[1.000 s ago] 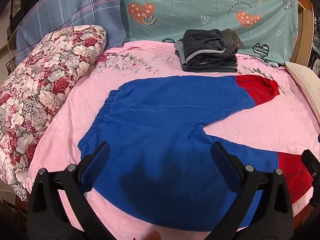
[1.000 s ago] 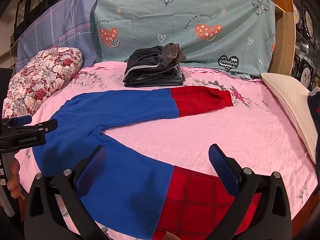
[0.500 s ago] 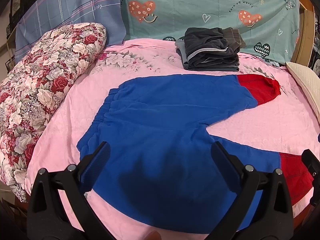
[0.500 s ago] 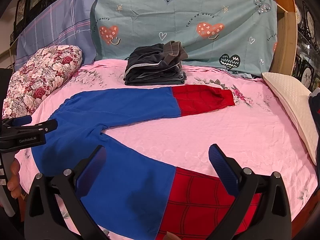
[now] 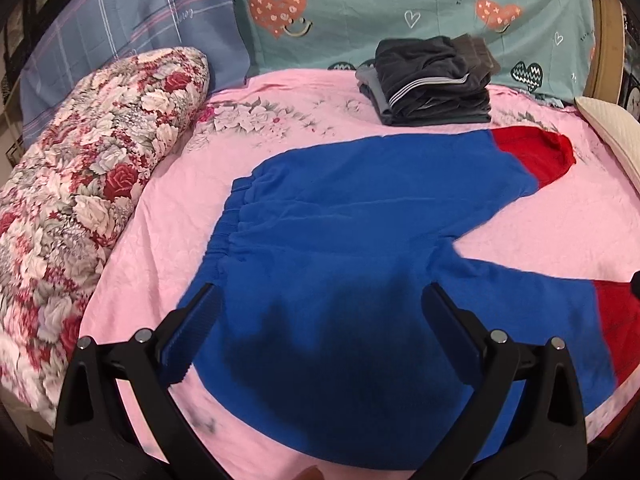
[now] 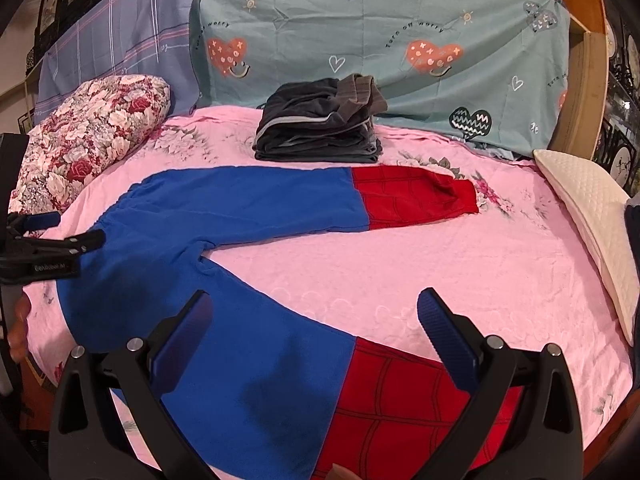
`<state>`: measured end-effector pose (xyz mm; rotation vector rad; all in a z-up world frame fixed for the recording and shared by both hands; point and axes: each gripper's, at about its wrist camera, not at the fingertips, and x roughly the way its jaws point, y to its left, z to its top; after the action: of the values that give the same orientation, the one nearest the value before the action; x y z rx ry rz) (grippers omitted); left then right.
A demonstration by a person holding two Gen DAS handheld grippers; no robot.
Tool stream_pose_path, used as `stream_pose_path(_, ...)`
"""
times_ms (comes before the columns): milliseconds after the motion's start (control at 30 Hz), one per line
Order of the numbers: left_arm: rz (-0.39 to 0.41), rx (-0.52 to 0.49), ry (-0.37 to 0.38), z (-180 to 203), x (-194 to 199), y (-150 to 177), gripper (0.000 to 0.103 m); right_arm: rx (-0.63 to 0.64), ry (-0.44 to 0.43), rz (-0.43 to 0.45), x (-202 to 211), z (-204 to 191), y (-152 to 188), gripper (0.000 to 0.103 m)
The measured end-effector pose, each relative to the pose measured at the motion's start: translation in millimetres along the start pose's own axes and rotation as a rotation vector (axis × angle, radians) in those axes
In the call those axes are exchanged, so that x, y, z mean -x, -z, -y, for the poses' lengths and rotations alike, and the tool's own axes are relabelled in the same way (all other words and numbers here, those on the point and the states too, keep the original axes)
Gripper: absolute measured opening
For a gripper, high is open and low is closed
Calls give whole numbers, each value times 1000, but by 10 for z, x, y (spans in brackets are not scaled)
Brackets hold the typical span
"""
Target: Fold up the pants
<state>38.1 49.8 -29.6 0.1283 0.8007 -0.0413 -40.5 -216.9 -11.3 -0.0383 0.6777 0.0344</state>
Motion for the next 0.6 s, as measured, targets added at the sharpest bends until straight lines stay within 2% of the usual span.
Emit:
stream_pose_path(67, 1, -3, 35, -213, -145, -96, 101, 6, -8, -24, -126, 30, -42, 102)
stream_pose_path(167, -14, -51, 0, -461, -467, -353, 101, 23, -8, -60, -350, 56, -173, 102)
stream_pose_path(233, -53, -86, 5, -568, -763, -558, 101, 36, -16, -80, -495, 52, -283, 102)
stream_pose_path(300, -98, -114, 44, -620, -1104, -772, 101, 57, -55, -101, -663, 28, -450, 102)
stream_pose_path(367, -115, -135, 47, -637, -1338, -910, 100, 101, -125, -105, -837, -21, -656, 102)
stream_pose_path(433, -129, -144, 60, -663, -1594, -1064, 95, 180, -182, -93, -1020, -115, -862, 102)
stream_pose_path(533, -175, -147, 96, -695, -1914, -1192, 76, 304, -236, -107, -1444, -293, -1211, 101)
stream_pose_path(600, -228, -152, 121, -700, -2118, -1206, 50, 350, -274, -129, -1816, -385, -1464, 94)
